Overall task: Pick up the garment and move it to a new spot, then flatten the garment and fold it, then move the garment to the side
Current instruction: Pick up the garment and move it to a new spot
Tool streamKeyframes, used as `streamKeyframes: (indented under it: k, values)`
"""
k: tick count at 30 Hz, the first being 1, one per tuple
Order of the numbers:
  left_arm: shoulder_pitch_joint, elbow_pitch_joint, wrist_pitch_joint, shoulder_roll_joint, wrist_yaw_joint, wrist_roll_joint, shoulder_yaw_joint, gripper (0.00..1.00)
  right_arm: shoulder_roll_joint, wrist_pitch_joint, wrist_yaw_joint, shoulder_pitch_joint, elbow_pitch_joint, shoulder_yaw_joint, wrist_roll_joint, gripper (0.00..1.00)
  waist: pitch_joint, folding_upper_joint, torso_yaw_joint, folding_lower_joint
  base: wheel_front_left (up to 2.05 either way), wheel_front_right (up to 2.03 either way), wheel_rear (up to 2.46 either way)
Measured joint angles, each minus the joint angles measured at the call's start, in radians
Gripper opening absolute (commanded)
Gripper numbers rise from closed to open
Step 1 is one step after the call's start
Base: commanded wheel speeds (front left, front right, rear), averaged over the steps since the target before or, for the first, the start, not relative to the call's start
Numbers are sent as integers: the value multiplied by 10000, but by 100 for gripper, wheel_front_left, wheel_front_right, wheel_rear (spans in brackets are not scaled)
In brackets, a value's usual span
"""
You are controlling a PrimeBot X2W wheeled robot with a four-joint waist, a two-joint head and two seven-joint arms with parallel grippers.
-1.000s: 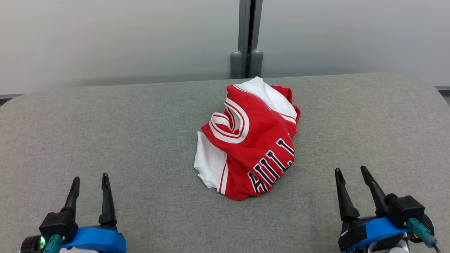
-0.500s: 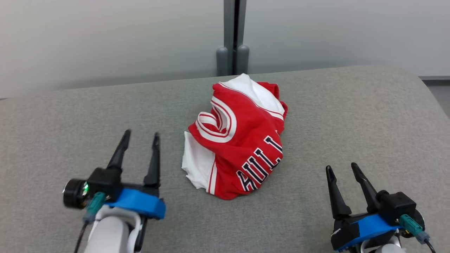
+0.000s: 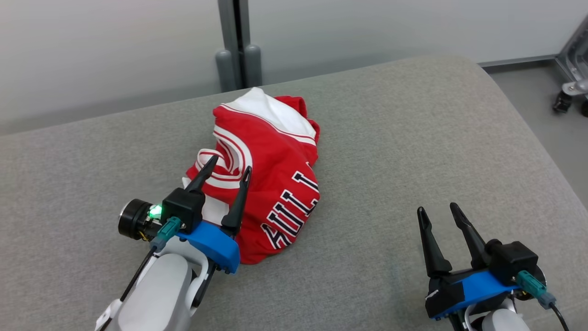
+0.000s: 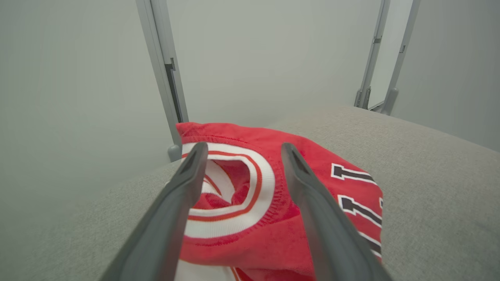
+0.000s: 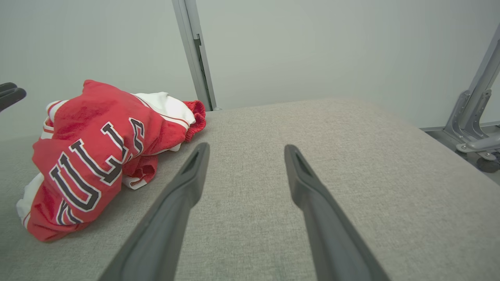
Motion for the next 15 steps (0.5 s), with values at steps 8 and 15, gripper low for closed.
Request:
streamKeyframes:
  k: [8,15]
  values:
    - [-667,1358,50,192,-2,-922,-934,100,0,0,0,-169,-23,115,104,100,247,2,-523,-1,0,0,0]
    - [-1334,1856,33,176,-4,-1478,-1603,100,0,0,0,-215,-82,190,178,100,463,3,-779,-1,0,0,0]
